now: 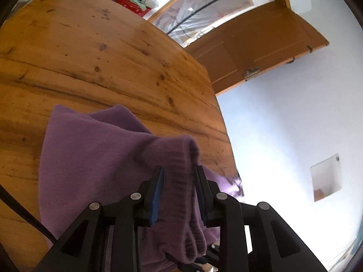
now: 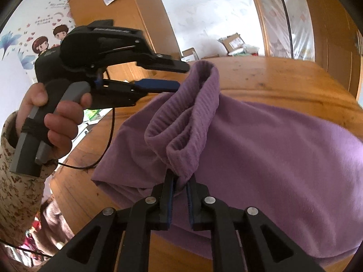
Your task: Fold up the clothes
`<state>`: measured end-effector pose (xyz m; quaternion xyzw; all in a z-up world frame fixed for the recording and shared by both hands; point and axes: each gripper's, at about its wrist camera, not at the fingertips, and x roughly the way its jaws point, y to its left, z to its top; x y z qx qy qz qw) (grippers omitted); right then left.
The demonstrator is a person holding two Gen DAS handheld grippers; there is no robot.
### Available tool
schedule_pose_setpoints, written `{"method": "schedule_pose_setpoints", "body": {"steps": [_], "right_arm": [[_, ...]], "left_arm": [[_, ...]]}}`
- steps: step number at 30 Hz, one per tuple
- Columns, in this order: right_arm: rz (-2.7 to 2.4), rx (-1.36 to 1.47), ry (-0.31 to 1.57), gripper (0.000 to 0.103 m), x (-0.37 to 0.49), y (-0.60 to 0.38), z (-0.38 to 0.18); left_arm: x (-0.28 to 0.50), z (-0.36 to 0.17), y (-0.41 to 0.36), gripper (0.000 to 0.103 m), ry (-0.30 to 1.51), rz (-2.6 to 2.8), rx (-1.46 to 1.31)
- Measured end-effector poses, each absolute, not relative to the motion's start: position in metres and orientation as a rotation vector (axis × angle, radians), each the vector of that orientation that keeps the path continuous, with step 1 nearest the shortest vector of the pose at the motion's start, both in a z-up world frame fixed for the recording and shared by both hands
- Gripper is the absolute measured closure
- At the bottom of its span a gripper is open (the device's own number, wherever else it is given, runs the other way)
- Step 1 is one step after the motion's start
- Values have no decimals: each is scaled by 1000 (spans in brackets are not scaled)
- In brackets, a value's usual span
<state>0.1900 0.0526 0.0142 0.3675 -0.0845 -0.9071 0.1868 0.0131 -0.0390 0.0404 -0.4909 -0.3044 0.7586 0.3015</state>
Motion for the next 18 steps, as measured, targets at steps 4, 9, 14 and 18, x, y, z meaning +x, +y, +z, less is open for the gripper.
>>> {"method": "schedule_pose_setpoints", "body": {"steps": [4, 9, 14, 18], "right_arm": [[-2546, 1036, -272, 90, 192, 58, 13], [-2547, 1010, -342, 69, 198, 72, 16], [-2580, 900, -422, 49, 210, 93, 33], [-2565, 940, -458, 44, 190, 103, 37]], "left_arm": [[16, 40, -48, 74, -829, 2029, -1295], [23, 34, -69, 74, -882, 2064, -1286], [32, 24, -98, 74, -976, 2099, -1270], [41, 16, -110, 74, -1019, 2108, -1279]]}}
